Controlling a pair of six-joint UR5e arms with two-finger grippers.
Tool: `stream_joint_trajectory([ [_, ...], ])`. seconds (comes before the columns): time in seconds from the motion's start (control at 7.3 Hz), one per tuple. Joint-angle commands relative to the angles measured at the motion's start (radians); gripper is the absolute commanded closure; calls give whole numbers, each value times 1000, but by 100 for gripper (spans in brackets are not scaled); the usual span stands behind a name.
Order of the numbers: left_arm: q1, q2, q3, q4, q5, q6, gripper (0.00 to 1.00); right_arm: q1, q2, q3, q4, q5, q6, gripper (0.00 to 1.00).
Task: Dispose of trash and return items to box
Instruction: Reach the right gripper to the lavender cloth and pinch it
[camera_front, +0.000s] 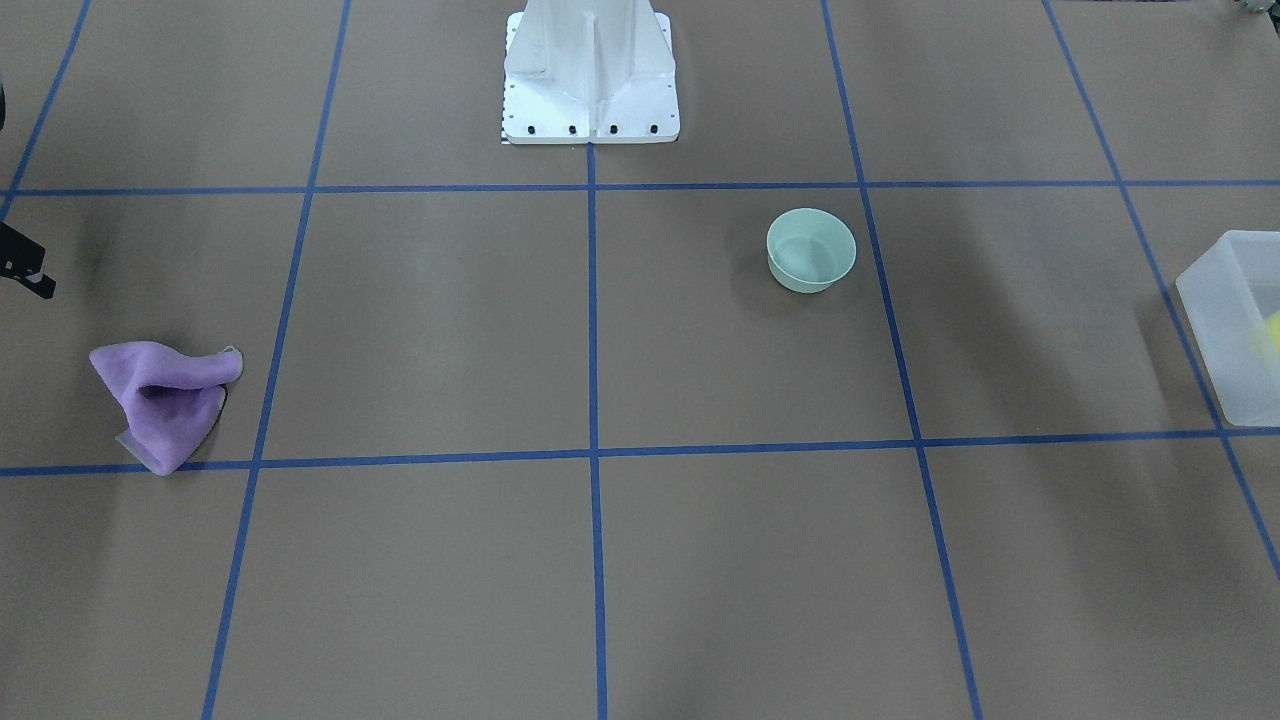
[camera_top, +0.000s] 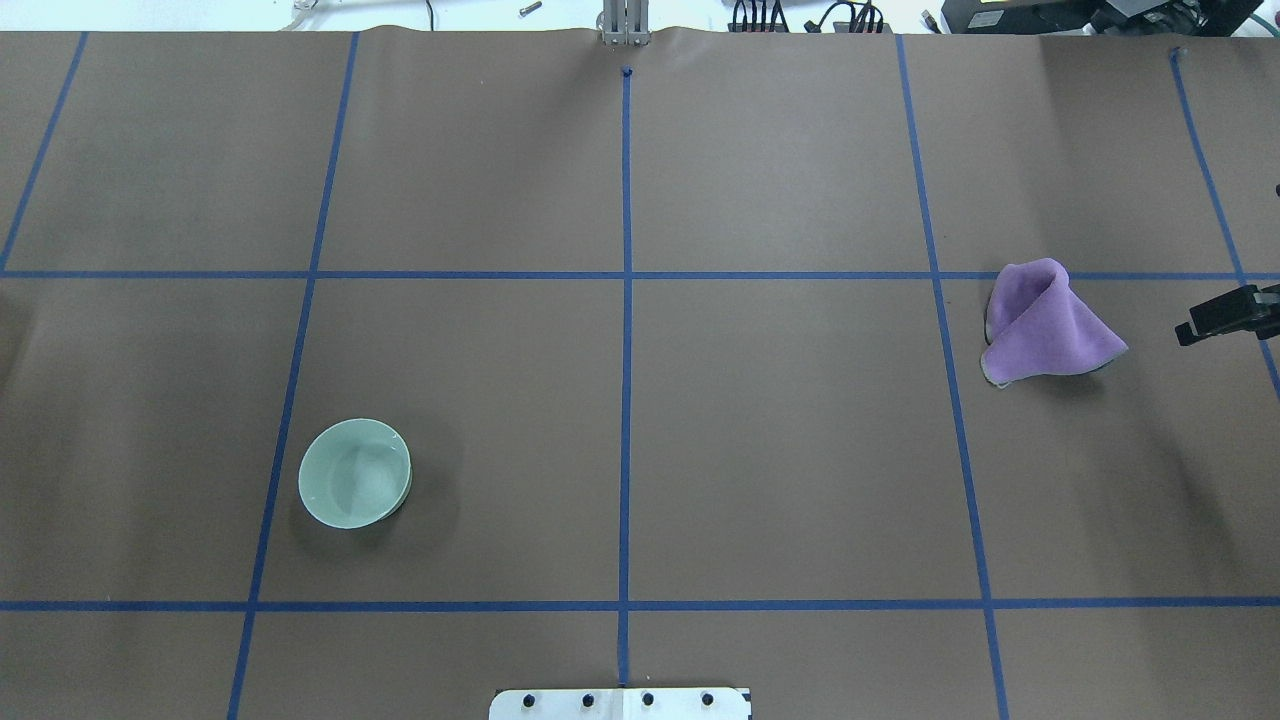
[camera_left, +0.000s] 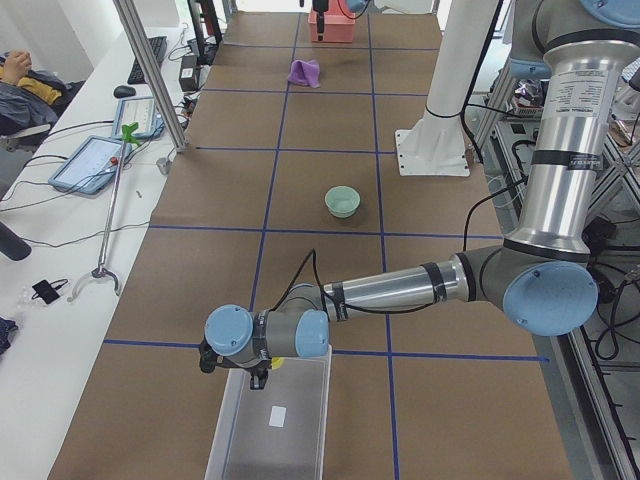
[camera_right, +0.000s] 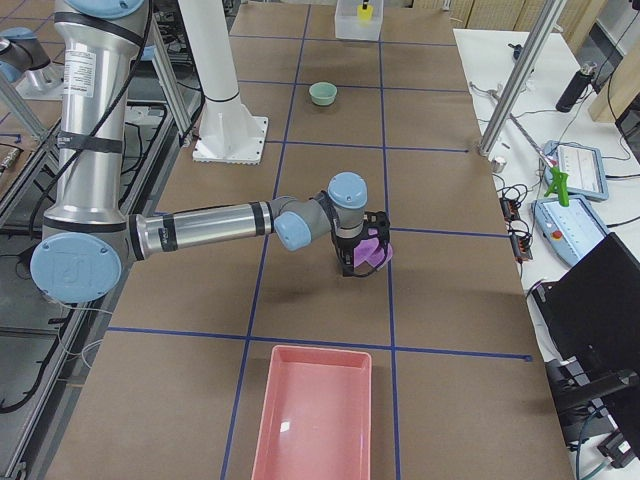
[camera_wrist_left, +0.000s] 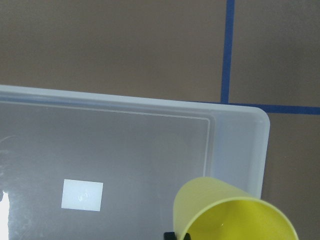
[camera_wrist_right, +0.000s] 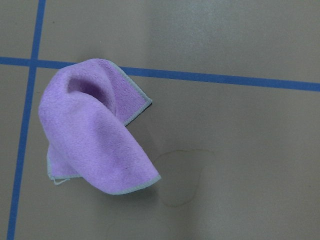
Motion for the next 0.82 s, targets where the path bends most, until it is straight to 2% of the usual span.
stream_joint_trajectory([
  [0.0, 3, 5, 46, -68, 68, 0, 100, -10, 6, -1, -1, -15, 3, 0],
  [0.14, 3, 5, 51, -77, 68, -3, 100, -12, 6, -1, -1, -15, 3, 0],
  [0.41, 3, 5, 54, -79, 65, -3, 59, -22, 12, -1, -1, -15, 10, 0],
  [0.55, 3, 5, 47, -79, 65, 0, 45, -24, 13, -1, -1, -15, 10, 0],
  [0.68, 3, 7, 16, -77, 61, 0, 36, -24, 18, -1, -1, -15, 10, 0],
])
